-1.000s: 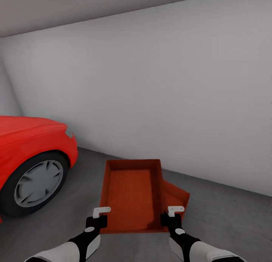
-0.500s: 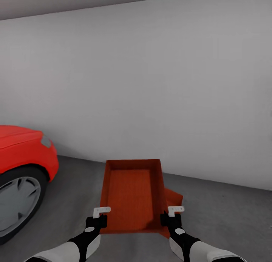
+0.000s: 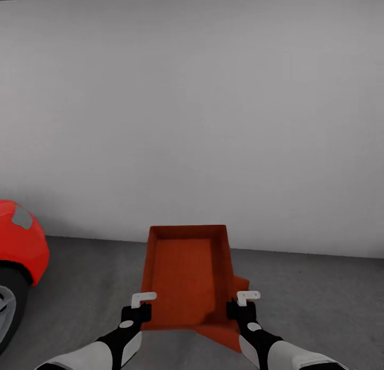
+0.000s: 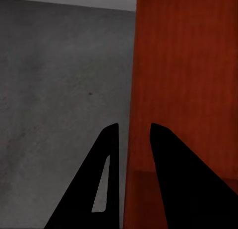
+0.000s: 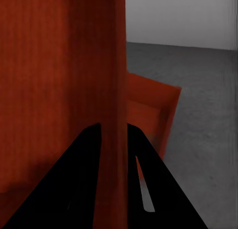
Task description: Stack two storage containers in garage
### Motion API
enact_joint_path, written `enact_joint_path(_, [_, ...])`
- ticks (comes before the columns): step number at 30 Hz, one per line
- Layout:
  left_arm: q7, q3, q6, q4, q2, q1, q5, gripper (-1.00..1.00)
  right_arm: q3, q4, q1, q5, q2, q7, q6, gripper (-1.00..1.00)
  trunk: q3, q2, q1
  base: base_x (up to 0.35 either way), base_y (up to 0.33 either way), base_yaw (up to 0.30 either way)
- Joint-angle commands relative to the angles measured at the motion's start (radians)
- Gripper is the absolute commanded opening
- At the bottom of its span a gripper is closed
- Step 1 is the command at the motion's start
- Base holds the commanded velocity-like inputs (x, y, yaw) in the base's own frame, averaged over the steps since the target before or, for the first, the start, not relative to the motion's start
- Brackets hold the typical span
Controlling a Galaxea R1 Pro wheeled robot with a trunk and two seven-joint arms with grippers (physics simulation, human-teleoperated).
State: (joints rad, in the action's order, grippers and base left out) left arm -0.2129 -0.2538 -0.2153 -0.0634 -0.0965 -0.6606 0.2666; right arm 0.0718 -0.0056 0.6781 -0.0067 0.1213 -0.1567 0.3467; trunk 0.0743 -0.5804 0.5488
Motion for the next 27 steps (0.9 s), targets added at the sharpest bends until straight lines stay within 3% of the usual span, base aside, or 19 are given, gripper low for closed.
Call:
enact_joint_path(1, [-0.008, -0.002, -0.018, -0.003, 0.000, -0.001, -0.004, -1.00, -0.068, 0.004, 0.001, -0.013, 0.024, -0.001, 0.003, -1.00, 0.002, -0.002, 0.001, 0.311, 0.191, -0.281])
enact_joint_path(16, [-0.008, -0.003, -0.018, -0.003, -0.002, -0.001, -0.005, -1.00, -0.068, 0.004, 0.001, -0.013, 0.024, -0.001, 0.003, -1.00, 0.002, -0.002, 0.001, 0.312, 0.170, -0.281])
enact_joint_path(27, [-0.008, -0.003, -0.018, -0.003, -0.002, -0.001, -0.006, -1.00, -0.068, 0.004, 0.001, -0.013, 0.024, -0.001, 0.003, -1.00, 0.002, -0.002, 0.001, 0.321, 0.015, -0.282])
